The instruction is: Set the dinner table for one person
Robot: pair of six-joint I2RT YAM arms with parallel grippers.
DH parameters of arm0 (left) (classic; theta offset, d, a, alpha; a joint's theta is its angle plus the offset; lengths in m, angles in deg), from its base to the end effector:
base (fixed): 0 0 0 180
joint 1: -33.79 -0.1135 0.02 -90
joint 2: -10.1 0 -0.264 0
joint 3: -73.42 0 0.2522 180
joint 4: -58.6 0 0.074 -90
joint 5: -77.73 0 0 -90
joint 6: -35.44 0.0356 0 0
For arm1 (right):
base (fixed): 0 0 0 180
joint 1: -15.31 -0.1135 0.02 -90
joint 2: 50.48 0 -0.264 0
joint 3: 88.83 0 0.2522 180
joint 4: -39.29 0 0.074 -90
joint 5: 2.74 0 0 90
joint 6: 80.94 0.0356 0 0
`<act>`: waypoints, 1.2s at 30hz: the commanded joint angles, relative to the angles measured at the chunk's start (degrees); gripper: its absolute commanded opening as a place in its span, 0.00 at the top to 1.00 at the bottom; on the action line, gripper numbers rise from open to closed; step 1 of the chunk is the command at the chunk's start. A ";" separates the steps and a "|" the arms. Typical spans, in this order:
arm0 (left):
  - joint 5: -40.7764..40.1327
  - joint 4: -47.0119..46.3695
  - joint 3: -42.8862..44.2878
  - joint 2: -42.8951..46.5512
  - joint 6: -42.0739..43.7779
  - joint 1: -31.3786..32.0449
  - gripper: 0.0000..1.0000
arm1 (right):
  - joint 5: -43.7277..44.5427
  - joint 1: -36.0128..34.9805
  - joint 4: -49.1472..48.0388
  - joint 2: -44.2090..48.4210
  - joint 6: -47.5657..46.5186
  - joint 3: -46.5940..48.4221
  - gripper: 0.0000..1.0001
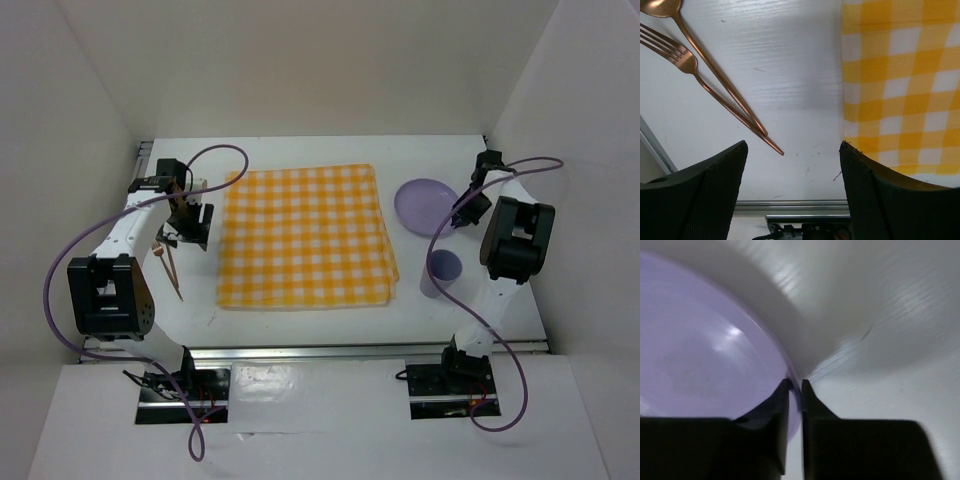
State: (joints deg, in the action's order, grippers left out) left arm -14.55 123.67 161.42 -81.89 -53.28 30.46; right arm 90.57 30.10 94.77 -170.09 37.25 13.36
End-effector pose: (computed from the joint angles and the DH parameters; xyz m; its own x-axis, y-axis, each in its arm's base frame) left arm 0.3193 0.0200 0.2575 -0.9338 -0.0320 -0.3565 -0.0514 0.9977 0.0451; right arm 0.4087 -0.1100 0.1628 -0.6864 0.6690 -0.2852 0.6756 0.7317 0.0903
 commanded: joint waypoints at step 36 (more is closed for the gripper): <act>0.79 -0.51 -0.58 0.84 -0.75 0.08 0.19 | -14.82 -44.05 -16.66 9.49 7.85 -5.27 1.00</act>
State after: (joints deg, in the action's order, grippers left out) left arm -14.36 123.65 161.42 -83.13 -53.37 30.46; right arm 78.38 -14.08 83.49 -164.08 43.00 10.32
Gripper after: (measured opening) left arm 0.809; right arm 0.027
